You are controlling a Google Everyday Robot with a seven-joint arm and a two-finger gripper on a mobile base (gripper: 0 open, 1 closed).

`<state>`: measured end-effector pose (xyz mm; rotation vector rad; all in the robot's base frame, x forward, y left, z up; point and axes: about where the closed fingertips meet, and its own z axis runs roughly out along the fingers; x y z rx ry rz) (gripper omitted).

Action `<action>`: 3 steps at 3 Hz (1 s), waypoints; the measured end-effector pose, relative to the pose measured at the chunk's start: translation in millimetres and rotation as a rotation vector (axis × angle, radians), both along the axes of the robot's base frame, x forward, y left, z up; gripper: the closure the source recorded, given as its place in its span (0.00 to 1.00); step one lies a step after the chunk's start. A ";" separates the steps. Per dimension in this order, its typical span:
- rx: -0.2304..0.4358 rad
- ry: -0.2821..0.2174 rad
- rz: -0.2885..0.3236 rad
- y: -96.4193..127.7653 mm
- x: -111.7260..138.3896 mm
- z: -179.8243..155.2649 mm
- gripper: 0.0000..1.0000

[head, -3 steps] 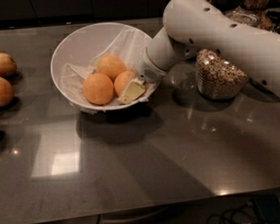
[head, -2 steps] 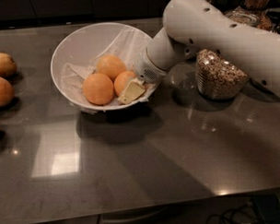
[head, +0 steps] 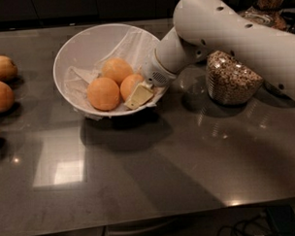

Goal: Pick orange from white bowl

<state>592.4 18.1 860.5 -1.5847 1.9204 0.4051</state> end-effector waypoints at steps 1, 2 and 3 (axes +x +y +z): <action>0.019 -0.030 -0.003 -4.3 -1.8 16.1 1.00; 0.057 -0.064 0.005 -12.8 -1.2 40.4 1.00; 0.104 -0.113 0.061 -19.2 4.9 79.2 1.00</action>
Offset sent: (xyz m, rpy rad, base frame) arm 0.0007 -0.0273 0.0746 0.1082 -0.1125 0.0085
